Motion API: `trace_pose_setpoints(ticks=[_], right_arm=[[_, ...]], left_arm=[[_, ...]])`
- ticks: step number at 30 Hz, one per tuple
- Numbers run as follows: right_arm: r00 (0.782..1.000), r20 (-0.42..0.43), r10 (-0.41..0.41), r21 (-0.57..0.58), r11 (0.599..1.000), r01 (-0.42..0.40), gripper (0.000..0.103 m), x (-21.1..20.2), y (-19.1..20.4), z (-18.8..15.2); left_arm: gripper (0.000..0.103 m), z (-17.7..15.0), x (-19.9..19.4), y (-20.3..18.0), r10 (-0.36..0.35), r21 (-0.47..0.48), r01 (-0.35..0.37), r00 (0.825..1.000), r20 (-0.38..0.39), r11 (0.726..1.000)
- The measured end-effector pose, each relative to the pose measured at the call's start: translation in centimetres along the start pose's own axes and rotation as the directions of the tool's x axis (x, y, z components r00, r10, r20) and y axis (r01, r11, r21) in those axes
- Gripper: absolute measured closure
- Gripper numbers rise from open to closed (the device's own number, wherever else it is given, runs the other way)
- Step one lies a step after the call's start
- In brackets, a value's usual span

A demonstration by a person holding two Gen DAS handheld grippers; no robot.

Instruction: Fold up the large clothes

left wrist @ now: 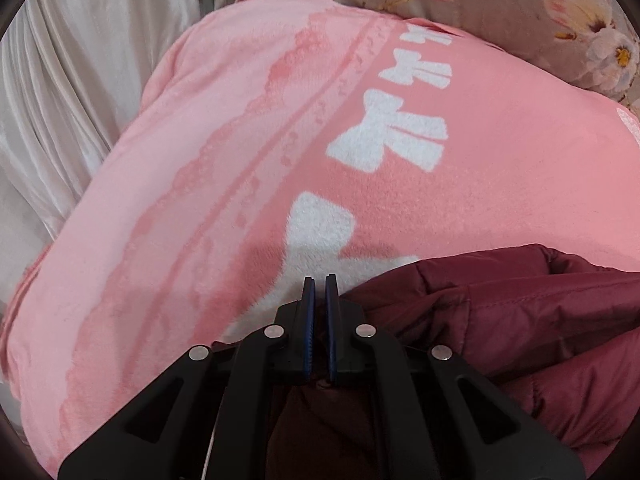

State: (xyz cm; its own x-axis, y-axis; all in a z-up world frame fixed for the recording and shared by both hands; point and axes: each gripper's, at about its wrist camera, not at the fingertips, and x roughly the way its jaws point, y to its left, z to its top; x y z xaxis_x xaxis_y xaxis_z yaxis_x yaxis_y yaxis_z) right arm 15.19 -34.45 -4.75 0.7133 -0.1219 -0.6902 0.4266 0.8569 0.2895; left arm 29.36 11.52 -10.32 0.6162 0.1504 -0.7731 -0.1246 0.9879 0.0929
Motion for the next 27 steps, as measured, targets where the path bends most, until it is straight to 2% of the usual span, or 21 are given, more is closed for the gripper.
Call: trace_pose_setpoints(ticks=[6, 11, 12, 13, 15, 17, 19, 21, 24, 25, 27], right_arm=[[1.0, -0.023, 0.02, 0.023, 1.0, -0.019, 0.1, 1.1, -0.5, -0.2], [0.995, 0.001, 0.099, 0.076, 0.992, -0.099, 0.091, 0.7, -1.6, -0.3], [0.992, 0.015, 0.121, 0.092, 0.988, -0.122, 0.086, 0.3, -1.9, -0.2], [0.991, 0.029, 0.13, 0.104, 0.986, -0.132, 0.083, -0.2, -2.2, -0.2], [0.988, 0.093, 0.124, 0.109, 0.985, -0.133, 0.061, -2.8, -2.7, -0.2], [0.979, 0.176, 0.104, 0.068, 0.991, -0.117, 0.053, -6.2, -2.5, -0.5], [0.975, 0.209, 0.081, -0.001, 0.997, -0.082, 0.053, -8.8, -1.1, -0.6], [0.978, 0.183, 0.097, -0.071, 0.994, -0.085, 0.053, -9.6, 1.1, -0.8], [0.981, 0.069, 0.179, -0.191, 0.968, -0.163, 0.053, -8.6, 6.4, -2.1], [0.978, 0.011, 0.209, -0.229, 0.952, -0.201, 0.053, -7.7, 8.6, -2.7], [0.973, -0.06, 0.221, -0.273, 0.935, -0.229, 0.053, -6.0, 11.4, -3.9]], left_arm=[[0.1, -0.1, 0.4, -0.8, 0.043, 0.019, -0.044, 0.998, 0.045, 0.999], [0.097, -0.1, 0.4, 0.6, -0.04, -0.047, 0.043, 0.998, 0.053, 0.998], [0.091, -0.1, 0.2, 1.1, -0.059, -0.065, 0.062, 0.997, 0.056, 0.996], [0.076, -0.2, -0.2, 1.6, -0.069, -0.09, 0.074, 0.996, 0.063, 0.993], [0.055, -0.7, -2.7, 3.0, -0.081, -0.124, 0.096, 0.99, 0.12, 0.988], [0.049, -1.5, -6.4, 4.0, -0.121, -0.114, 0.147, 0.971, 0.208, 0.982], [0.046, -1.9, -10.1, 3.7, -0.159, -0.044, 0.175, 0.954, 0.256, 0.983], [0.043, -1.9, -11.8, 2.2, -0.21, 0.03, 0.209, 0.947, 0.242, 0.978], [0.043, -2.1, -12.3, -2.7, -0.286, 0.164, 0.263, 0.949, 0.134, 0.951], [0.043, -2.6, -11.9, -4.6, -0.302, 0.193, 0.279, 0.948, 0.098, 0.941], [0.043, -3.4, -11.0, -7.2, -0.305, 0.23, 0.285, 0.951, 0.054, 0.93]])
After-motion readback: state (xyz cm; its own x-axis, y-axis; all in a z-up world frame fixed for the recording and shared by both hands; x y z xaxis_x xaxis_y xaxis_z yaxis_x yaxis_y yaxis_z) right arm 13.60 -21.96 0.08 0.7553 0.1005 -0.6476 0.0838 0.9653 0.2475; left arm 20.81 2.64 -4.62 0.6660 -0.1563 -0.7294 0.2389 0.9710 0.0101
